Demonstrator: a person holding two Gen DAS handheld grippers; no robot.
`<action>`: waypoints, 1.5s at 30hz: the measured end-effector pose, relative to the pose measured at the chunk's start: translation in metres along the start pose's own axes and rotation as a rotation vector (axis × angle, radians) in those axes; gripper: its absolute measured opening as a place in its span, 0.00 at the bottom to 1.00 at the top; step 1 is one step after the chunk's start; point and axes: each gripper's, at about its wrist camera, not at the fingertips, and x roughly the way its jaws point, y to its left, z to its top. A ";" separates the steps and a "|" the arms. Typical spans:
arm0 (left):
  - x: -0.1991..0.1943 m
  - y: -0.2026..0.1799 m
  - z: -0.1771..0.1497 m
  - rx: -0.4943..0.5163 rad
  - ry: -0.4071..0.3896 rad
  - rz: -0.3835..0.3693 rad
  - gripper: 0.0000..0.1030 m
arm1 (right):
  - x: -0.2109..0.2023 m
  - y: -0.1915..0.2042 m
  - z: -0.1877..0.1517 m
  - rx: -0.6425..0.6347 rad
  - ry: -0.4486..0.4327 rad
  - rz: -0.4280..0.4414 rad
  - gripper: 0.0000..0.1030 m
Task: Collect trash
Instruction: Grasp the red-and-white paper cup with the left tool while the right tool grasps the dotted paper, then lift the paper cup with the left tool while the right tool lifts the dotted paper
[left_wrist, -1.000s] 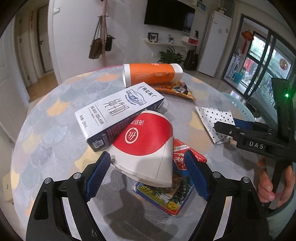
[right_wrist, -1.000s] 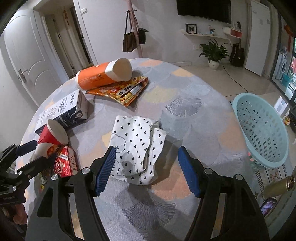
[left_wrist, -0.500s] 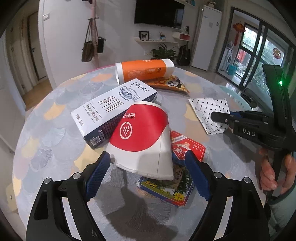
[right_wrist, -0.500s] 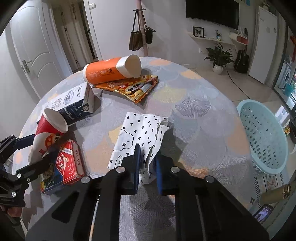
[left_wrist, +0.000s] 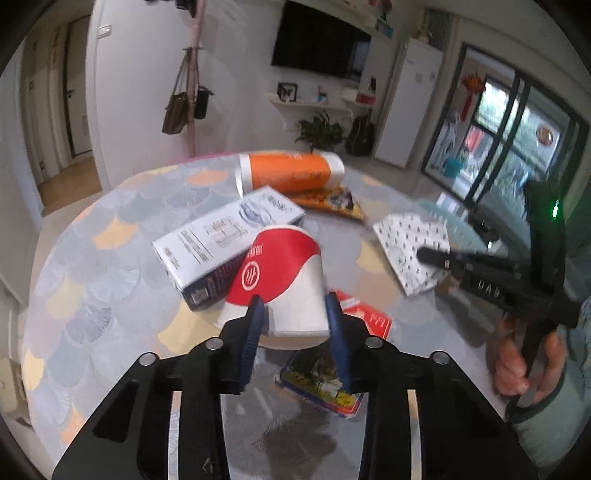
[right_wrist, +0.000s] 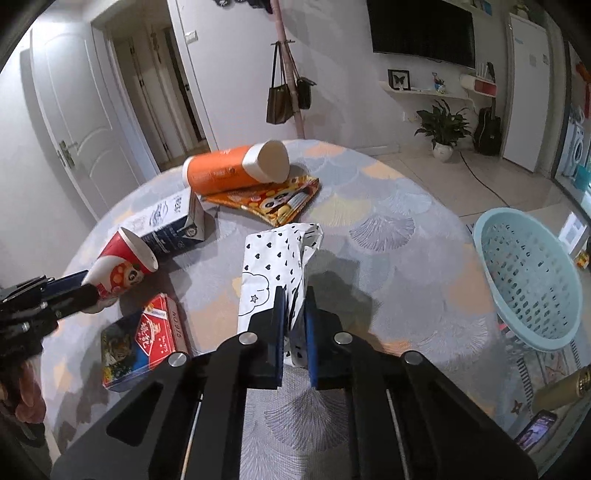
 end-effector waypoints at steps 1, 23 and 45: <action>-0.002 0.003 0.002 -0.018 -0.014 -0.007 0.28 | 0.000 -0.001 0.000 0.006 0.000 0.005 0.08; 0.014 0.025 0.019 -0.100 -0.073 0.060 0.61 | 0.001 -0.004 -0.001 0.016 0.015 0.038 0.08; 0.037 -0.006 0.013 0.072 0.004 -0.050 0.31 | 0.007 -0.006 0.001 0.018 0.032 0.055 0.08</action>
